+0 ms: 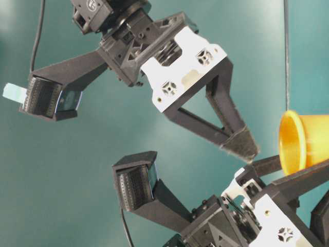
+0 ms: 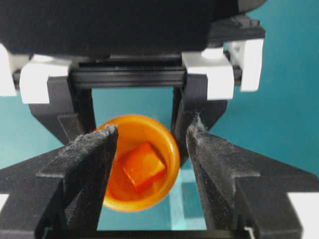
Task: Hold the block with right arm and the cup with left arm, then put the block into the cup.
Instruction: 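Lower the cube into the cup and open the right gripper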
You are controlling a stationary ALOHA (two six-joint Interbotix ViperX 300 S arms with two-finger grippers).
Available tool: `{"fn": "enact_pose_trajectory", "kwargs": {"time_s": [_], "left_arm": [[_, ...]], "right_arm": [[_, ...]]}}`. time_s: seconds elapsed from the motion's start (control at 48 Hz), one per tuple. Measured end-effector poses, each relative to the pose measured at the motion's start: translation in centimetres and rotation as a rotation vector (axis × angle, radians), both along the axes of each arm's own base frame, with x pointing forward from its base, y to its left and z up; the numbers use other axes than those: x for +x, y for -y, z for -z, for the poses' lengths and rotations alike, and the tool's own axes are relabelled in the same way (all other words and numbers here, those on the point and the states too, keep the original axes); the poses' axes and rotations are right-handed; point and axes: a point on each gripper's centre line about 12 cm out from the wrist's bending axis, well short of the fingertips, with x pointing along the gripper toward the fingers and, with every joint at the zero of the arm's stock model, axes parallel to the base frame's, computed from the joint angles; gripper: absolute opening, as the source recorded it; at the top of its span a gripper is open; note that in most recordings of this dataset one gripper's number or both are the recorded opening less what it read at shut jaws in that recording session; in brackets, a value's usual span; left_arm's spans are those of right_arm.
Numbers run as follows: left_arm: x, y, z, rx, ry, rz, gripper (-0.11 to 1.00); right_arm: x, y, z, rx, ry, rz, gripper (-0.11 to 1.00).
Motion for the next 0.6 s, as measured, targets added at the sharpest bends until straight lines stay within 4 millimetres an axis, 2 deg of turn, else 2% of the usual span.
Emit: {"fn": "enact_pose_trajectory", "kwargs": {"time_s": [0.605], "left_arm": [[0.0,0.0,0.0,0.001,0.0,0.001,0.64]], "right_arm": [[-0.4,0.13,0.49,-0.022,-0.048,0.039,0.6]]}}
